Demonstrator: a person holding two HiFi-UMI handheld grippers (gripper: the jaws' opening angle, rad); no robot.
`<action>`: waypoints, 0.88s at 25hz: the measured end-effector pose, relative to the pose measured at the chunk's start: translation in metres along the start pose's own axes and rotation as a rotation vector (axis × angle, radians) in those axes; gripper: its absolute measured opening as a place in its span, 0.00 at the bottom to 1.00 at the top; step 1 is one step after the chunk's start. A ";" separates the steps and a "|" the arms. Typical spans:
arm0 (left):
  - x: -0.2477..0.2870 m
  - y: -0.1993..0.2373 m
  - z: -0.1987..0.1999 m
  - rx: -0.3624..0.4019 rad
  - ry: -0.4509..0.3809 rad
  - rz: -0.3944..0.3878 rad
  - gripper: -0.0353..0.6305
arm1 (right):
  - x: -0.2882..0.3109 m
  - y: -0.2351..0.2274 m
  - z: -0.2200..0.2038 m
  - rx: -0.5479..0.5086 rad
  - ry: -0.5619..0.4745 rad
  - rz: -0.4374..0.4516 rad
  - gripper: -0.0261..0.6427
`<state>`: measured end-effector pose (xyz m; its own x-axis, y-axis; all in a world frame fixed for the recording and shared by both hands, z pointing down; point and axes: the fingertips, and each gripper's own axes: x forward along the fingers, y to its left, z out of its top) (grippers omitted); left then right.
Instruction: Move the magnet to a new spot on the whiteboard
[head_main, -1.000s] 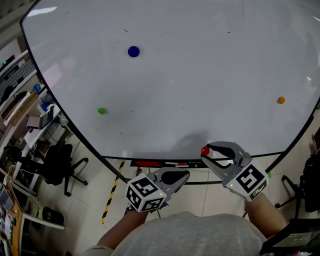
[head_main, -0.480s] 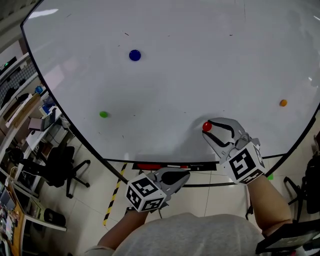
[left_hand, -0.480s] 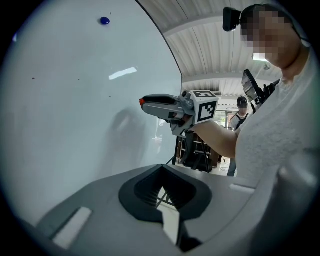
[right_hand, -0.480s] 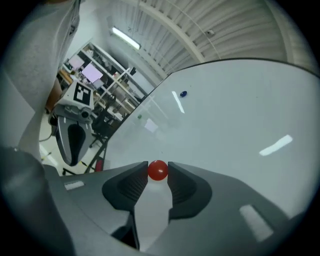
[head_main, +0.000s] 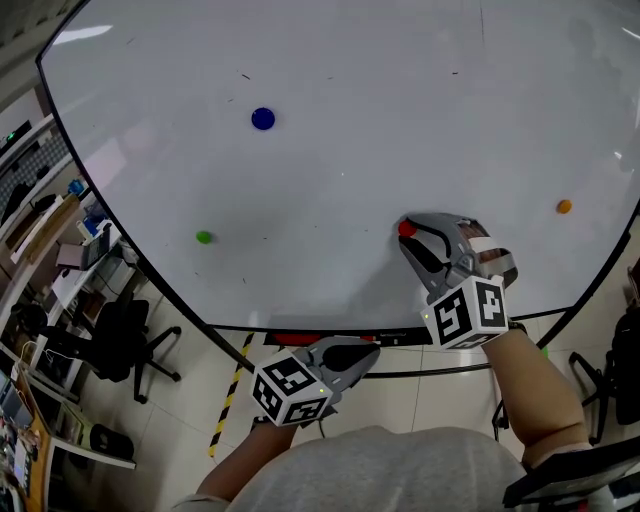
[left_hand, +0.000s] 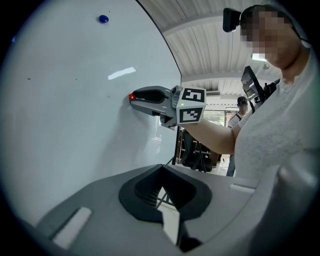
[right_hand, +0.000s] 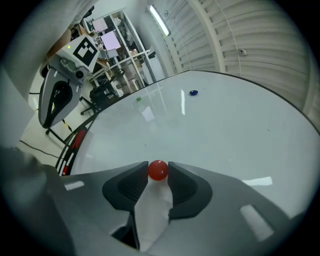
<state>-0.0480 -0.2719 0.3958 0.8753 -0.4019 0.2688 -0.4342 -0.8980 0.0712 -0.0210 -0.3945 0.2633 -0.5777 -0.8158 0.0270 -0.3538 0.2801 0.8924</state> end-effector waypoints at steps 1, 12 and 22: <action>0.000 0.000 0.000 -0.003 -0.004 -0.001 0.03 | 0.002 -0.001 -0.001 -0.013 0.004 -0.011 0.23; 0.000 0.000 -0.001 -0.016 -0.011 -0.009 0.03 | 0.006 0.002 -0.009 -0.192 0.084 -0.136 0.22; -0.003 0.000 -0.003 -0.018 -0.013 -0.010 0.03 | 0.002 0.000 -0.009 -0.174 0.115 -0.195 0.28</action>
<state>-0.0510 -0.2707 0.3976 0.8825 -0.3952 0.2551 -0.4289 -0.8987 0.0915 -0.0151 -0.4006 0.2671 -0.4205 -0.9005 -0.1108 -0.3130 0.0293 0.9493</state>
